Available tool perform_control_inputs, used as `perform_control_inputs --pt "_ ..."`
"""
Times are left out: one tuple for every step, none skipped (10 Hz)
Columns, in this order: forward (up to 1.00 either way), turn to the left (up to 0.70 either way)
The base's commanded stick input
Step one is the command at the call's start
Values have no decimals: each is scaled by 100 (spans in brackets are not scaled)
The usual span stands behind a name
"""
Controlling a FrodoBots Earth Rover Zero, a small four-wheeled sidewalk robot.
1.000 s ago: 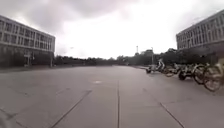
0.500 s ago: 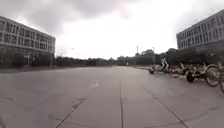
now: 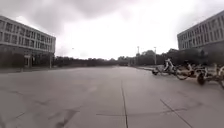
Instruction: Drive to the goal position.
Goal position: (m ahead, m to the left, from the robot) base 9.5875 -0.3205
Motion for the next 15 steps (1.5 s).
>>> perform_control_inputs --pt "85 0" --pt "85 0" --pt "85 0" --pt "85 0" --pt "85 0" --pt "85 0" --pt "85 0" --pt "85 0" --pt "85 0" --pt "85 0" --pt "85 0" --pt "85 0" --pt "85 -9" --pt "85 -31" --pt "85 -5"
